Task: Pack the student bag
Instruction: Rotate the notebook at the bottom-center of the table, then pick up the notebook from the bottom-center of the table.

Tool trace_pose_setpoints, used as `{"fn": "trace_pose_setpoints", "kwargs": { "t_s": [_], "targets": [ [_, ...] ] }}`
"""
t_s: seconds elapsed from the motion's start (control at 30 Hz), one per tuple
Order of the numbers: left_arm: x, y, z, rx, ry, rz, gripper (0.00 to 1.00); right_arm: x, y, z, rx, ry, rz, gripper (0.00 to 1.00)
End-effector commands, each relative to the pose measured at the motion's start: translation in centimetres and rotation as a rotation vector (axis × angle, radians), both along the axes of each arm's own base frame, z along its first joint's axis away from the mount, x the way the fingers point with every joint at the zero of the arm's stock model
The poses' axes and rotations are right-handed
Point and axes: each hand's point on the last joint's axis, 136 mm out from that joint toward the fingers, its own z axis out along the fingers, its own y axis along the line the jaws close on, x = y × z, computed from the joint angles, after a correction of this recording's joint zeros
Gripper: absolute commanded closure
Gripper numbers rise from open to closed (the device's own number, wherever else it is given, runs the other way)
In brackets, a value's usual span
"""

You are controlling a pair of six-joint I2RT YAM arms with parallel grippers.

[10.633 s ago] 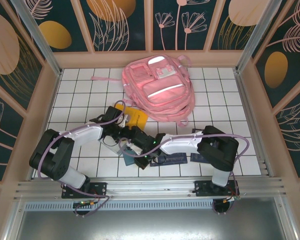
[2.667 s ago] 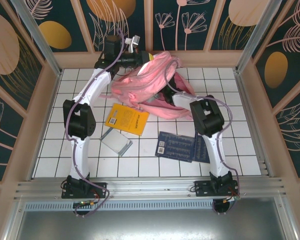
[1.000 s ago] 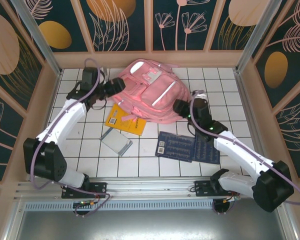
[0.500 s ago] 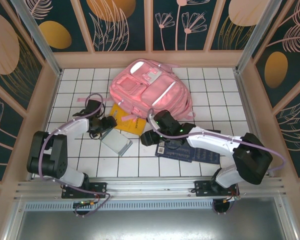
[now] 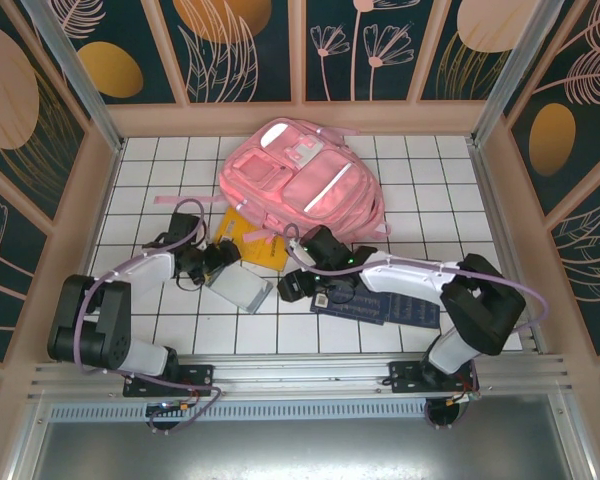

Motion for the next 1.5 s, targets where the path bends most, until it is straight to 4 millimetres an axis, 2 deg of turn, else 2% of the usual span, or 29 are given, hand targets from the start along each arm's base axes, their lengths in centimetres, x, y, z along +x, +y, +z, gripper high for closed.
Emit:
{"fn": "trace_pose_setpoints", "kwargs": {
  "t_s": [0.0,0.17,0.37,0.47,0.63,0.8,1.07,1.2,1.47],
  "targets": [
    [-3.9,-2.7,-0.4,-0.107,0.125,-0.062,0.16,0.5,0.7,0.8,0.046,0.068,-0.014,0.42],
    [-6.0,-3.2,-0.5,-0.118,0.158,-0.088,0.16,0.6,0.8,0.1,0.037,0.125,-0.033,0.42],
    [-8.2,-3.5,-1.0,-0.135,0.182,-0.110,0.18,1.9,-0.3,-2.9,-0.057,0.187,-0.128,0.44],
    [-9.0,-4.3,-1.5,-0.154,0.199,-0.144,0.19,1.8,-0.1,-3.8,-0.069,0.210,-0.124,0.44],
    [-8.6,-5.1,-1.2,-0.179,0.182,-0.170,0.19,2.4,0.5,-5.0,-0.091,0.225,-0.128,0.48],
    [-8.6,-6.3,-0.7,-0.246,0.177,-0.208,0.21,1.6,1.8,-5.5,-0.053,0.278,-0.096,0.58],
    [-8.1,-8.3,3.3,-0.397,0.072,-0.282,0.25,1.2,1.9,-6.7,-0.006,0.361,-0.117,0.68],
    [-7.7,-8.4,4.8,-0.403,0.024,-0.296,0.37,1.7,1.5,-6.8,-0.008,0.357,-0.136,0.69],
    [-7.0,-8.7,5.7,-0.422,-0.020,-0.304,0.86,2.4,0.8,-6.2,0.010,0.337,-0.168,0.71]
  ]
}}
